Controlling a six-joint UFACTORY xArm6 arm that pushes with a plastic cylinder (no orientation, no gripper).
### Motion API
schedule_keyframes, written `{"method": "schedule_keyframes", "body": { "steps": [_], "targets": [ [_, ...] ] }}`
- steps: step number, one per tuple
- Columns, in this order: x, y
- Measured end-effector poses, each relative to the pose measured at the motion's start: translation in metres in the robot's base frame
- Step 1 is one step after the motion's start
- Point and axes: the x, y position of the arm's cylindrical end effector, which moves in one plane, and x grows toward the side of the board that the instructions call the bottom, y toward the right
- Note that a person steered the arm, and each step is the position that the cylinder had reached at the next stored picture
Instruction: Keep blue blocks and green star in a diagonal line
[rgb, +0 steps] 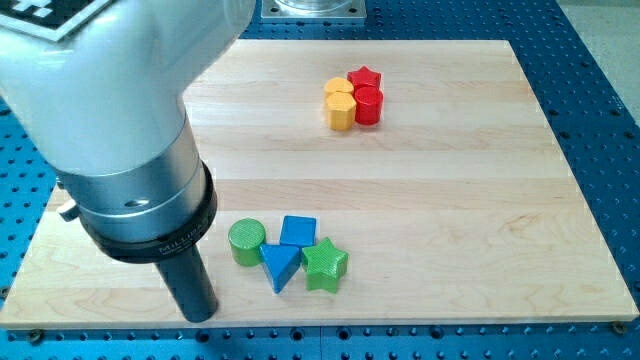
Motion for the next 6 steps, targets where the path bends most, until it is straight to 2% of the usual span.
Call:
{"method": "schedule_keyframes", "body": {
  "steps": [3, 4, 6],
  "targets": [
    [-0.007, 0.018],
    [-0.017, 0.055],
    [-0.043, 0.077]
  ]
}}
